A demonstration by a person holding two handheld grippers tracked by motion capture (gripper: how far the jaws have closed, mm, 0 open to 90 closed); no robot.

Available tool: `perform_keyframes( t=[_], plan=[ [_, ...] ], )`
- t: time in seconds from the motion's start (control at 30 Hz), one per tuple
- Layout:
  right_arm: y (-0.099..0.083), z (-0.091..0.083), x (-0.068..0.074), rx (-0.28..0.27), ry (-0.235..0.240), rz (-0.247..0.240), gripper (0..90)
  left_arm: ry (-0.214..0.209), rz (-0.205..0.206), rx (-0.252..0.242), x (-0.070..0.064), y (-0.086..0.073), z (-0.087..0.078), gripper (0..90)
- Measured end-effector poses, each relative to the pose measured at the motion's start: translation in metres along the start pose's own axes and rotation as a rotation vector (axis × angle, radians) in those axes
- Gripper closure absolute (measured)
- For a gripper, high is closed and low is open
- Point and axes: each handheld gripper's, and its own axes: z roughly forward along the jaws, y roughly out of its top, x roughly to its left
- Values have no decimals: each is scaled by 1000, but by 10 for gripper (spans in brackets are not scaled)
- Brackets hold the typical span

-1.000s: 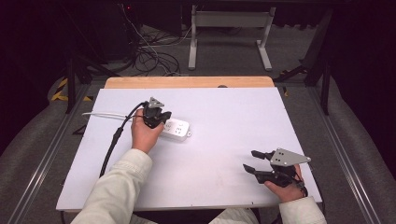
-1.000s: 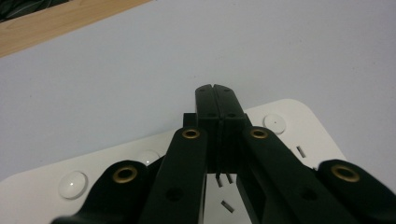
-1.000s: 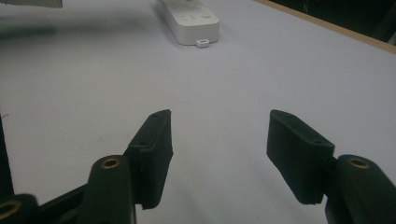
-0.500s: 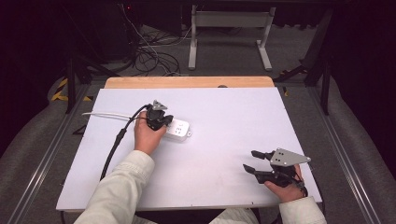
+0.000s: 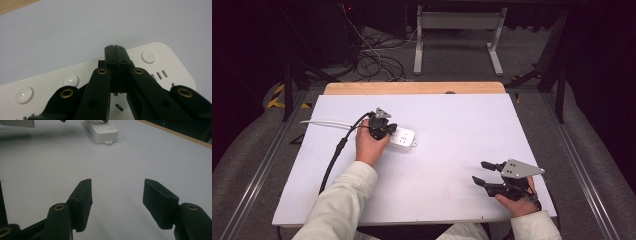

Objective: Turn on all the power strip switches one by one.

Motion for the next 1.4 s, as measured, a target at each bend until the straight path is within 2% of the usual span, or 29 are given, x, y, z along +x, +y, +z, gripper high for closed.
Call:
perform_keyframes(
  t=[0.1,0.33,0.8,1.4],
  plan=[
    [0,0,0,1,1,-1,410,9,9,1,-1,0,0,900],
    [0,0,0,2,1,-4,410,12,-13,10,-2,0,1,900],
    [0,0,1,2,4,-5,410,35,-15,44,-1,1,0,900],
    [0,2,1,10,5,-3,410,46,3,36,-3,1,1,900]
  ],
)
